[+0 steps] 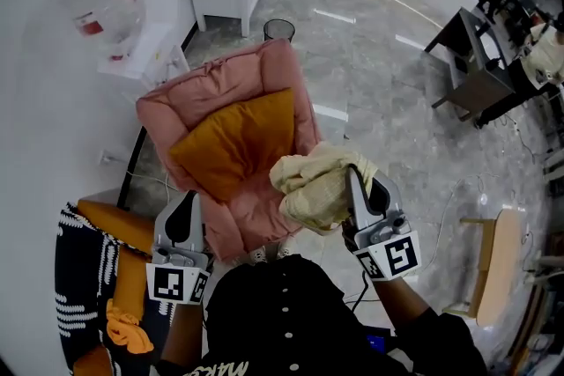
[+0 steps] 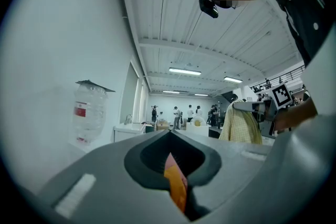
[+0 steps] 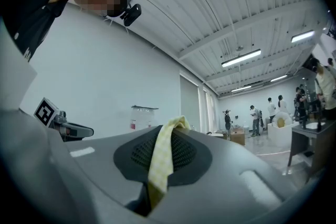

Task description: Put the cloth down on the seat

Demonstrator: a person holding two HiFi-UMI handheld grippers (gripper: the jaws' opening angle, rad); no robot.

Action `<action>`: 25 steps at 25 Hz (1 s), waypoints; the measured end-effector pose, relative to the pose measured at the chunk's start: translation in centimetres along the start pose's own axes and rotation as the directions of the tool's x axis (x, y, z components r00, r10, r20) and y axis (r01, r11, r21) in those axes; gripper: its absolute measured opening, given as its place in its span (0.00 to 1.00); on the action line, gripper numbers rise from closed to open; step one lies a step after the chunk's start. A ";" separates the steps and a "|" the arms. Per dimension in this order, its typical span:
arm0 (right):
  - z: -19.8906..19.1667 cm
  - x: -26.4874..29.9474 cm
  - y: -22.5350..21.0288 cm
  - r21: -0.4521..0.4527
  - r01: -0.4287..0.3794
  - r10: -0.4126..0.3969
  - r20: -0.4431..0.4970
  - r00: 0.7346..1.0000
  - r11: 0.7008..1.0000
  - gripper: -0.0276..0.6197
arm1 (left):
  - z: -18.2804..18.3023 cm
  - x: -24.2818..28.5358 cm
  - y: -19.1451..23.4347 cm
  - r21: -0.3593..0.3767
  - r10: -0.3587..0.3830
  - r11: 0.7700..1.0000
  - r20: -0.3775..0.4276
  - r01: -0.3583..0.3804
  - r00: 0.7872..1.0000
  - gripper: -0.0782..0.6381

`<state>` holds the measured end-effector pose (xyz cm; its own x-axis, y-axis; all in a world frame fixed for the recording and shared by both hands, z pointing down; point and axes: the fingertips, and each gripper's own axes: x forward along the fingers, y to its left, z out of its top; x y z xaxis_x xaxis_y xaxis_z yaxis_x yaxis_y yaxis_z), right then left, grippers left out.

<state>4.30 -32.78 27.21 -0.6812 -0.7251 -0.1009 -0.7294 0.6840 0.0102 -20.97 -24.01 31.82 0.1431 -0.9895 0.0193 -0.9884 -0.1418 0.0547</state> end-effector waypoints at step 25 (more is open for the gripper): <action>-14.4 4.9 4.1 -0.010 -0.254 0.249 -0.173 0.953 0.967 0.10 | -6.8 -2.3 -2.7 0.055 0.084 0.996 -0.145 -0.077 0.986 0.11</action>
<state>-2.86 -34.68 41.13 -0.8413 -0.5347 0.0789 -0.5328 0.8450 0.0454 -18.30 -21.21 38.47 0.0652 -0.9835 0.1688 -0.9978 -0.0665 -0.0018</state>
